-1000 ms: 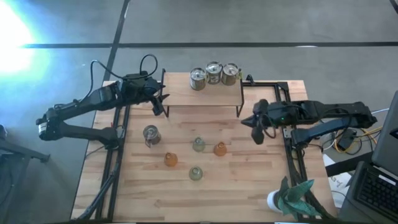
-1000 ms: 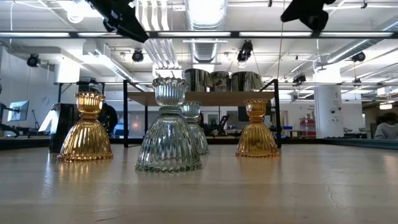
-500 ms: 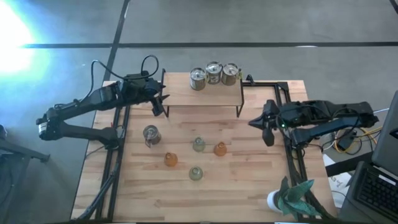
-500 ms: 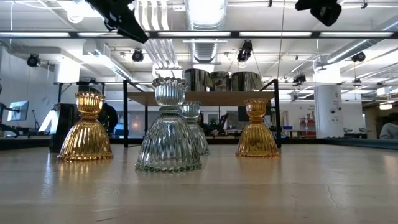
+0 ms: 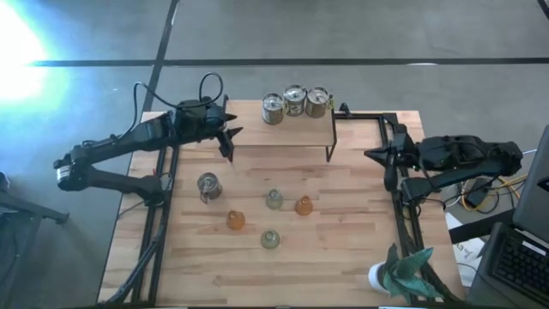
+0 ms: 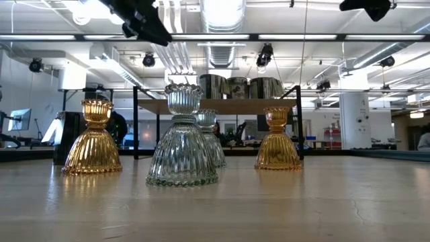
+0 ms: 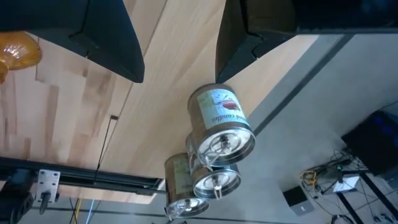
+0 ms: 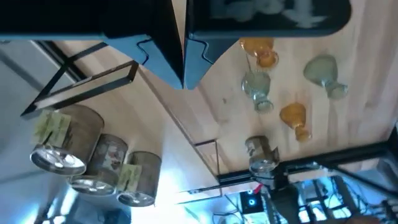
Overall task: Pick & Place candle stick holders
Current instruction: Put the silver scented candle on the shelf
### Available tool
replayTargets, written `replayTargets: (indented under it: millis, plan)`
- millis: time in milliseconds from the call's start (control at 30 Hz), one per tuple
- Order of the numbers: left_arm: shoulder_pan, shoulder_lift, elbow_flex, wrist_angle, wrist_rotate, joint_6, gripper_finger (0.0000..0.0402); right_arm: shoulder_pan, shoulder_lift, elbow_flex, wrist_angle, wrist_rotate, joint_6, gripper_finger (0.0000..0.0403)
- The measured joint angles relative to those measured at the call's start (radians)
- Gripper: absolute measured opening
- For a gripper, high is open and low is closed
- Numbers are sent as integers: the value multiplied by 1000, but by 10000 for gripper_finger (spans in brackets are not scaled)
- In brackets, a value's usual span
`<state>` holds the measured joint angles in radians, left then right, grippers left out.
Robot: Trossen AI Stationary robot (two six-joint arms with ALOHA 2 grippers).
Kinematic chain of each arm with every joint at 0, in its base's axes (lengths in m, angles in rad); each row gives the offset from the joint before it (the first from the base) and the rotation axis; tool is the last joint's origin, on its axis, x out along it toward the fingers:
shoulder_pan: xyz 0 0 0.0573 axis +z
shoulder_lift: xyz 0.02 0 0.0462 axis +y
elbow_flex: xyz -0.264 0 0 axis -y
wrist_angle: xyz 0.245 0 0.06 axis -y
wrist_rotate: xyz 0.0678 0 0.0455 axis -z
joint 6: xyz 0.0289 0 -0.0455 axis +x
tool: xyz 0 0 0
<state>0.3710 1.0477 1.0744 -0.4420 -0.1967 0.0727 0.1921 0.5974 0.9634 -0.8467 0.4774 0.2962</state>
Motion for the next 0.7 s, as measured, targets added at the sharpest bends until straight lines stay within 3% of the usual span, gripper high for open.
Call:
replayTargets:
  millis: [133,267,533,700]
  plan:
    - [-1,32,0,50,-48,15,202,0,-101,-70,0,-25,-12,8]
    - [0,55,0,125,-108,-32,202,0,-253,-163,87,-122,-30,8]
    - [-1,67,0,164,82,32,202,0,-547,-309,237,-110,-168,8]
    - [1,66,-3,136,108,64,202,0,-596,-307,187,-17,-168,8]
